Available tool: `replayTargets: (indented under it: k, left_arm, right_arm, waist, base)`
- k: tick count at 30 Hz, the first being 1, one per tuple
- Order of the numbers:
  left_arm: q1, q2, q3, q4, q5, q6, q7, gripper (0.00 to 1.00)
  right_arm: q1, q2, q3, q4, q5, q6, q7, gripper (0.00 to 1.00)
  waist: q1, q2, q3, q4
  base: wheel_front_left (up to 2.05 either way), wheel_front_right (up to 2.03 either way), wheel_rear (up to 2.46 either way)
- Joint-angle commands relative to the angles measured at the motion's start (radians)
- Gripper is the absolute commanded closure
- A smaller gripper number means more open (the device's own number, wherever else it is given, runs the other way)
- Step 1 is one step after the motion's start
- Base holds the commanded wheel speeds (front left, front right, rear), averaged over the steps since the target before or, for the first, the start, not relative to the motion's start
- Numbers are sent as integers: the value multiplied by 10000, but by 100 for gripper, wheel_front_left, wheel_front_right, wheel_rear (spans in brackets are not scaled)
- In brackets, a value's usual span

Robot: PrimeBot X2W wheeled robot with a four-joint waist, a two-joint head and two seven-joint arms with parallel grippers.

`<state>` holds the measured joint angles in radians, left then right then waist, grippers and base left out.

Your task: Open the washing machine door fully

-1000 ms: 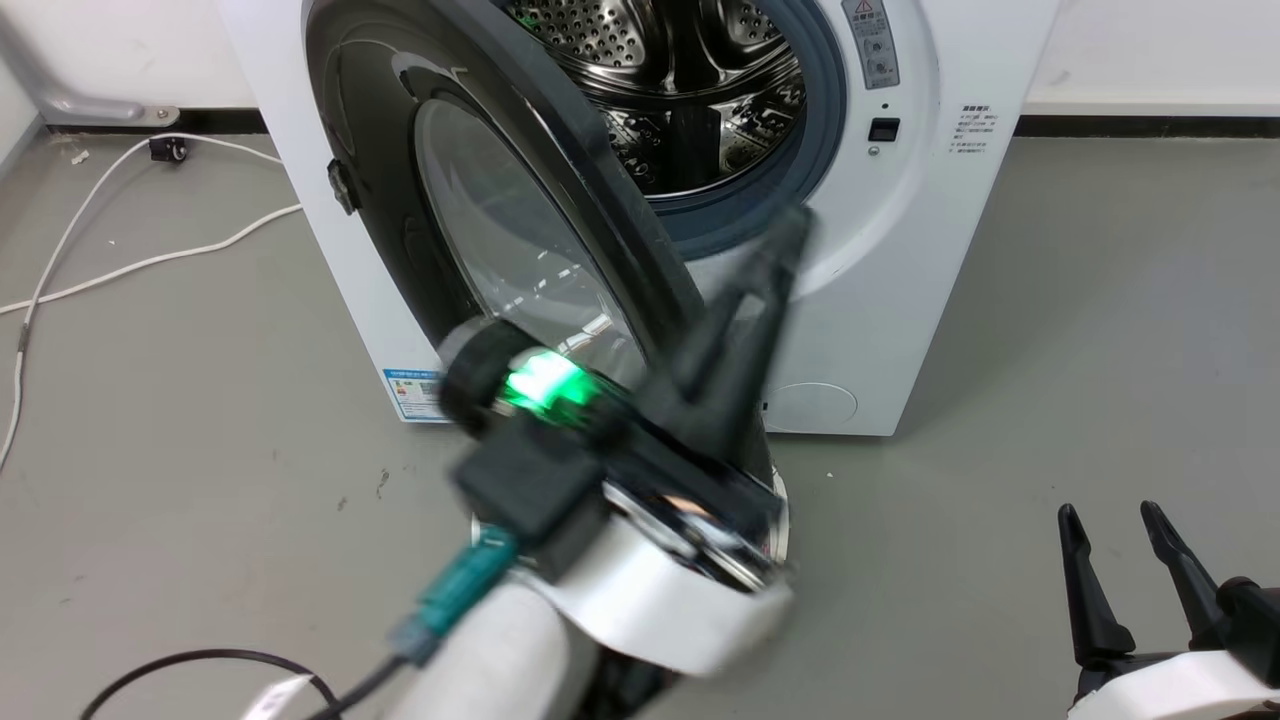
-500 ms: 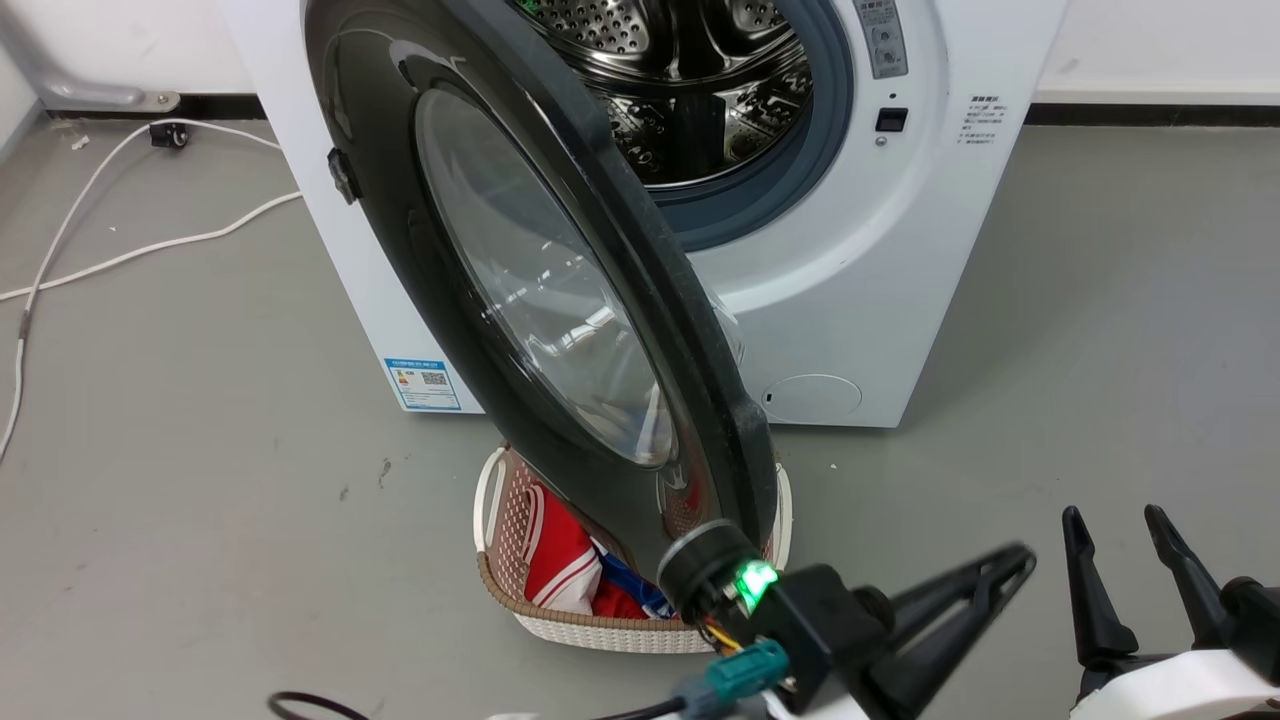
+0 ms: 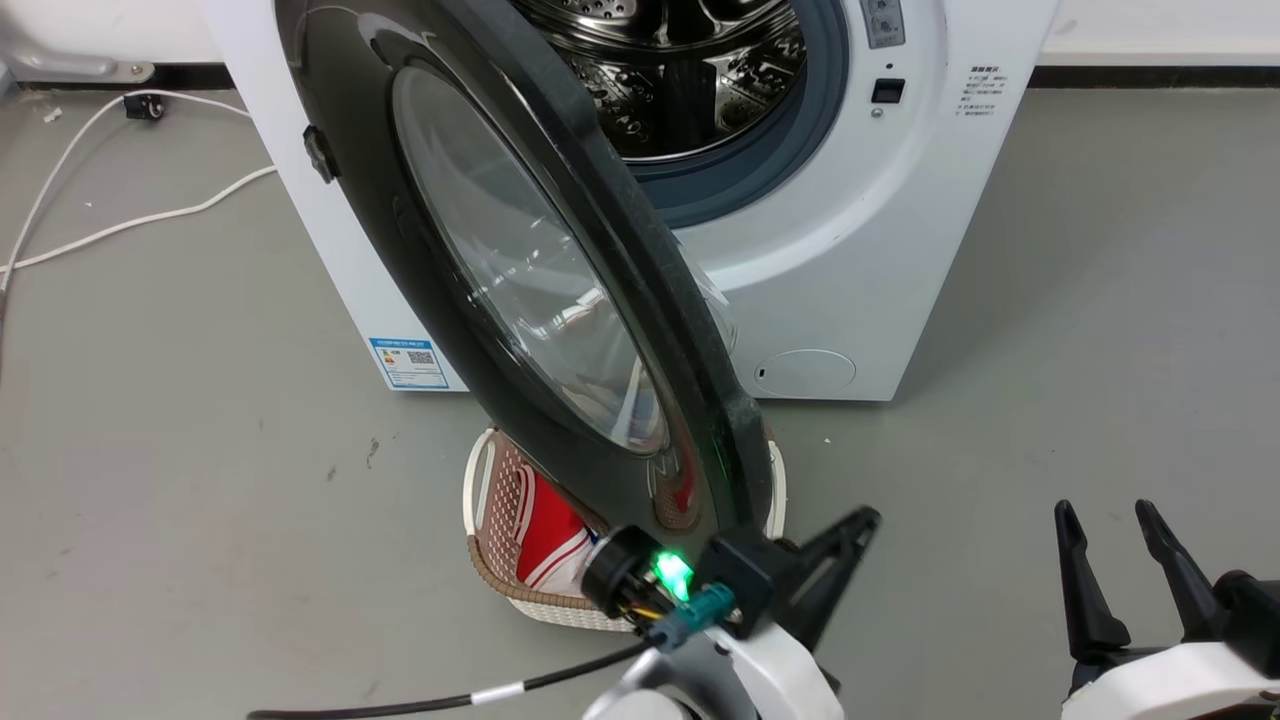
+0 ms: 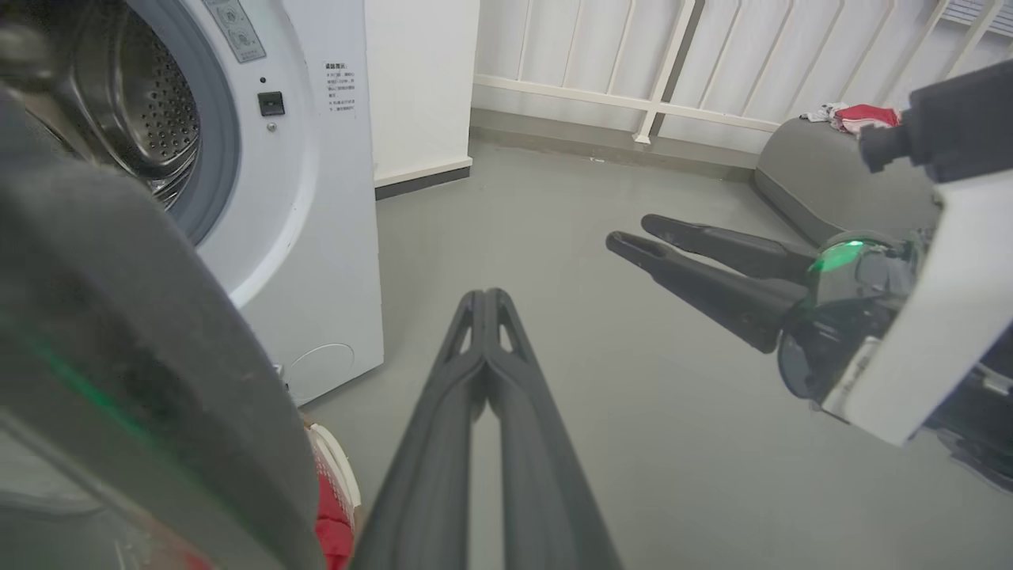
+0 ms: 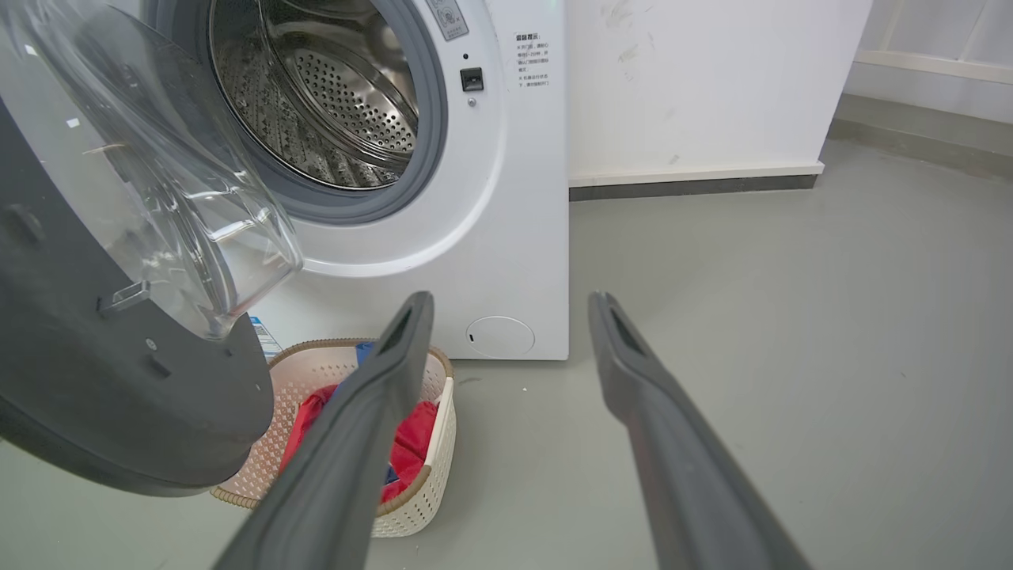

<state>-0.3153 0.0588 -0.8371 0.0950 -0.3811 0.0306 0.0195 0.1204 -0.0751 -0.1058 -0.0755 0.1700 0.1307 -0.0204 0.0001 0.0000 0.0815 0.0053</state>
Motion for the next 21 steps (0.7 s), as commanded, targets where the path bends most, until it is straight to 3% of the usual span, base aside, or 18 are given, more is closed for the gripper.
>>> replayTargets:
  k: [1,7,15,18,21]
  left_arm:
    - [-175,5,145,156,18,116,-176,100]
    - [-466,-19,605,744,-93,466,-631,100]
    - [-445,170,783,890,-140,622,-897,100]
    - [-275,187,744,762,-183,648,-904,100]
    - [31,514,941,419,-193,989,-966,100]
  right_arm:
    - [-166,58,12,37,73,0,-61,0]
    - [-284,83,25,205,126,0,-118,0]
    - [-317,95,11,346,214,2,-117,0]
    - [-270,102,-65,373,250,2,-98,0]
    - [-326,-22,-26,390,160,0,47,0]
  waist:
    - [-1,0,45,-26]
    - [-1,0,142,-45]
    - [-1,0,125,63]
    - [-1,0,128,214]
    - [-1,0,123,604]
  base:
    - [0,0,0]
    - [0,0,0]
    - [0,0,0]
    - [0,0,0]
    - [0,0,0]
